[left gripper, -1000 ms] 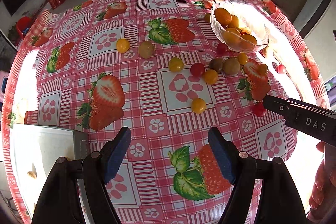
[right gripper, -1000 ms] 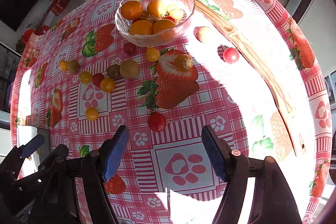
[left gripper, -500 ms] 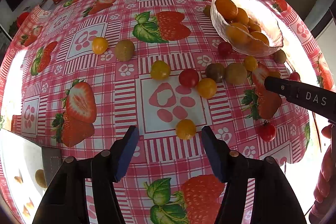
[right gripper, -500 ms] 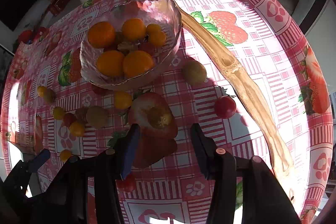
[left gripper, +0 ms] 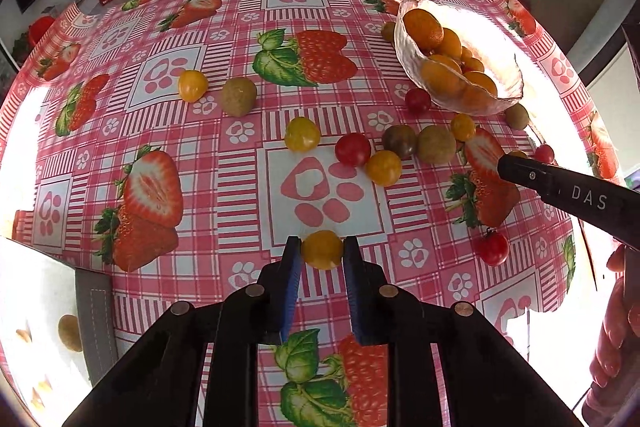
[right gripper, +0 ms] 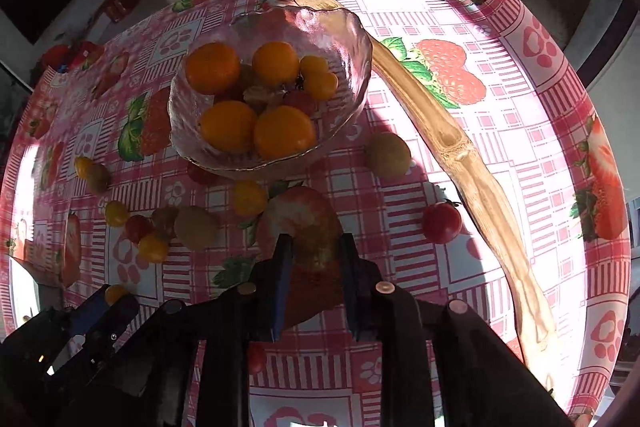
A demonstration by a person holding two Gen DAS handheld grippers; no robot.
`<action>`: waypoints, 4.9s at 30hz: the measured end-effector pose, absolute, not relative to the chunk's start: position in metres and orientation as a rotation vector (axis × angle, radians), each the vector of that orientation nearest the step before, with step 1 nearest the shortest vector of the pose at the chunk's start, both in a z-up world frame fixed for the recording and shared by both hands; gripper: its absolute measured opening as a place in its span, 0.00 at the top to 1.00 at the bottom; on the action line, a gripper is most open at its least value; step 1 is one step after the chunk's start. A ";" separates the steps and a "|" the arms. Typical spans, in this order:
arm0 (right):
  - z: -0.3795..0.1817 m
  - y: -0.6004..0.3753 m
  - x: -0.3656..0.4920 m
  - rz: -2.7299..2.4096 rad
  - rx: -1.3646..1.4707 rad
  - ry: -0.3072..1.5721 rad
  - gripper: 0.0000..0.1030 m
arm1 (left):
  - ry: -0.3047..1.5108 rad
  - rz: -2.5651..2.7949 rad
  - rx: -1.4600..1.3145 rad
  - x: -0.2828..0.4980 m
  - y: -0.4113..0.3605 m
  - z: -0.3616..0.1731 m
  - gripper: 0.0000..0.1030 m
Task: Organize fruits
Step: 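Grasp a yellow tomato with the left tool while the right tool grasps a red tomato, then carry both tomatoes over the white tray with both tools, then open both tools over the white tray to release the tomatoes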
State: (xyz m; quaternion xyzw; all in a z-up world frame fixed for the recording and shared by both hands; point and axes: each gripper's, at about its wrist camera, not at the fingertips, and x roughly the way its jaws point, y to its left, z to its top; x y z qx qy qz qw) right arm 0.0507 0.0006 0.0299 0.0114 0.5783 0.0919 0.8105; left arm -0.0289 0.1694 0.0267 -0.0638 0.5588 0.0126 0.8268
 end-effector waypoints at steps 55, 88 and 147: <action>0.061 0.060 -0.089 0.343 0.037 1.343 0.75 | 1.206 0.132 -0.090 -0.107 0.232 0.015 0.41; 0.071 0.108 -0.098 0.447 -0.002 1.342 0.75 | 1.098 0.114 -0.277 -0.163 0.281 0.079 0.81; 0.024 0.326 -0.152 0.735 -0.394 1.391 0.75 | 1.232 0.458 -0.325 -0.273 0.410 0.024 0.81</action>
